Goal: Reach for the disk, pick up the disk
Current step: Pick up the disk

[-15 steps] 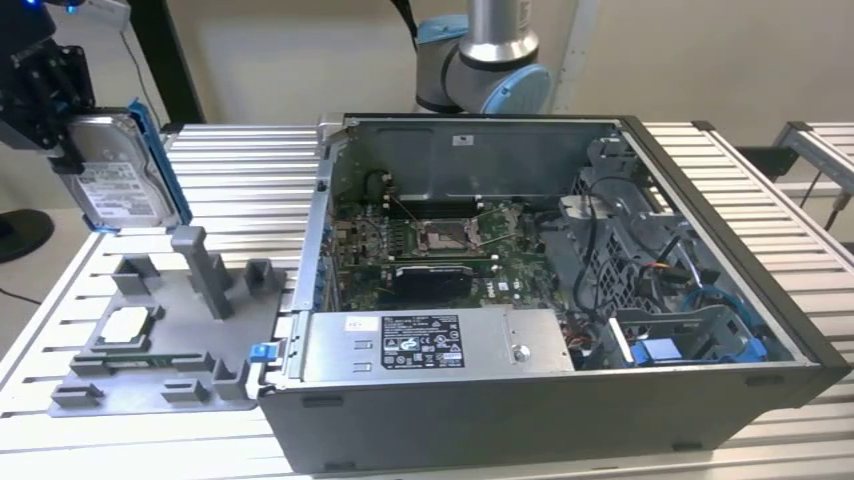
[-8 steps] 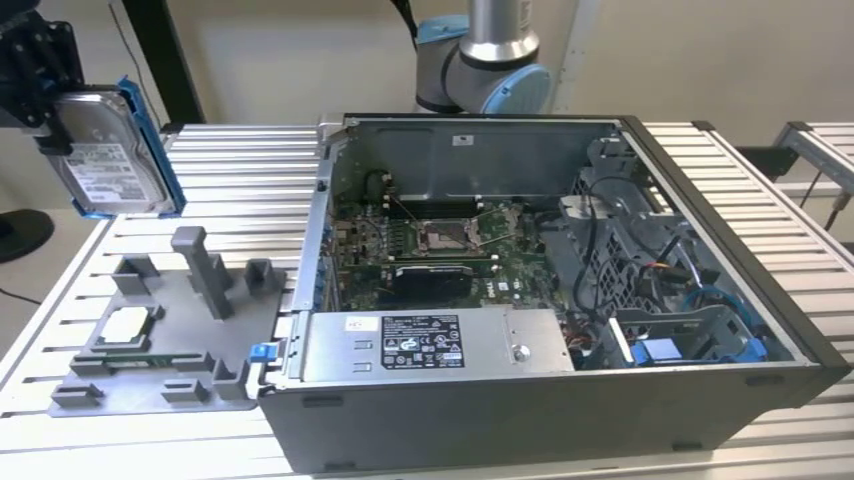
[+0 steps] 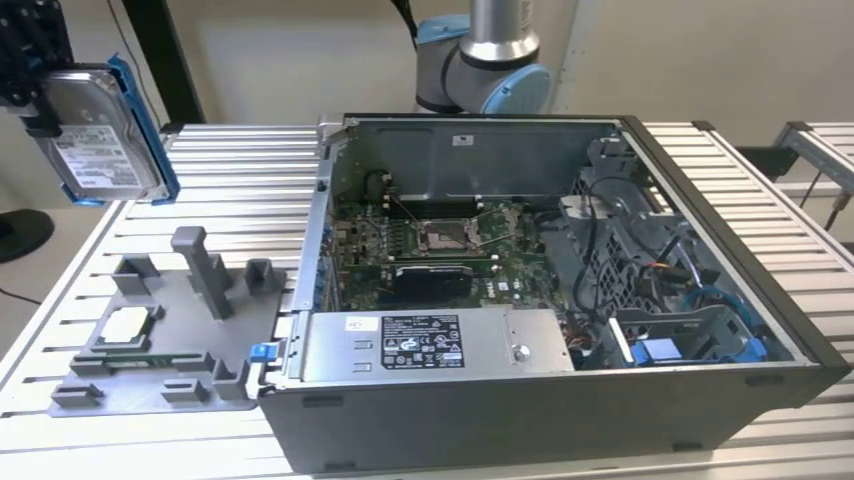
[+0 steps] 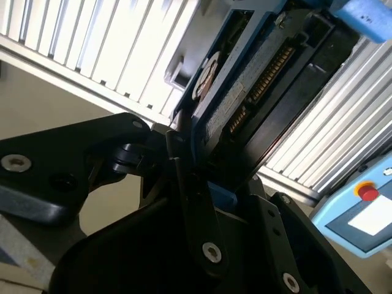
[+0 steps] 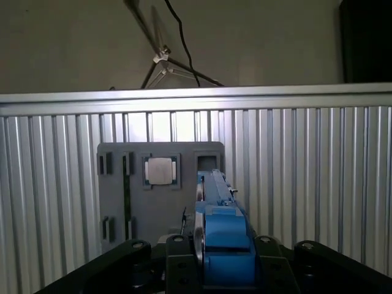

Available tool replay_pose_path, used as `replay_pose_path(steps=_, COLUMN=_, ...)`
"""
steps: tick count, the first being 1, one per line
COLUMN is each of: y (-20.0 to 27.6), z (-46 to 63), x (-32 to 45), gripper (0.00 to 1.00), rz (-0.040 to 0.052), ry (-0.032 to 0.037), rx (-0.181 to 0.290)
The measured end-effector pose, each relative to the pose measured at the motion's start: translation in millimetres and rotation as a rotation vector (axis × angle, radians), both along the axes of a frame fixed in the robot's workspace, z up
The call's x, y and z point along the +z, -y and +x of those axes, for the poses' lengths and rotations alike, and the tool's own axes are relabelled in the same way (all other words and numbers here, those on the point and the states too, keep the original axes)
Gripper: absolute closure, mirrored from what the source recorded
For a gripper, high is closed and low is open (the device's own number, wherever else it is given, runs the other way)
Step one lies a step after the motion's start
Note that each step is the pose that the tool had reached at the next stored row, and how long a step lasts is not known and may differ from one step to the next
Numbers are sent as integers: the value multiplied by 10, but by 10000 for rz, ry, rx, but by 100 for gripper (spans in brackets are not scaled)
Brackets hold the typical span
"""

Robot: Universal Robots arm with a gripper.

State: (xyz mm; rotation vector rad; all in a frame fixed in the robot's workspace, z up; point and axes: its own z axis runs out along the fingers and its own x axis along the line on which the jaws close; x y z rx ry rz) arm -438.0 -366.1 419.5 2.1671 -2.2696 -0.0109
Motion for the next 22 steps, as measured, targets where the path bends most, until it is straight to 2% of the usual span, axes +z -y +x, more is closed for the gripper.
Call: replay_pose_path(steps=22, y=0, z=0, x=579, gripper=100, rz=0, ry=4, rx=3)
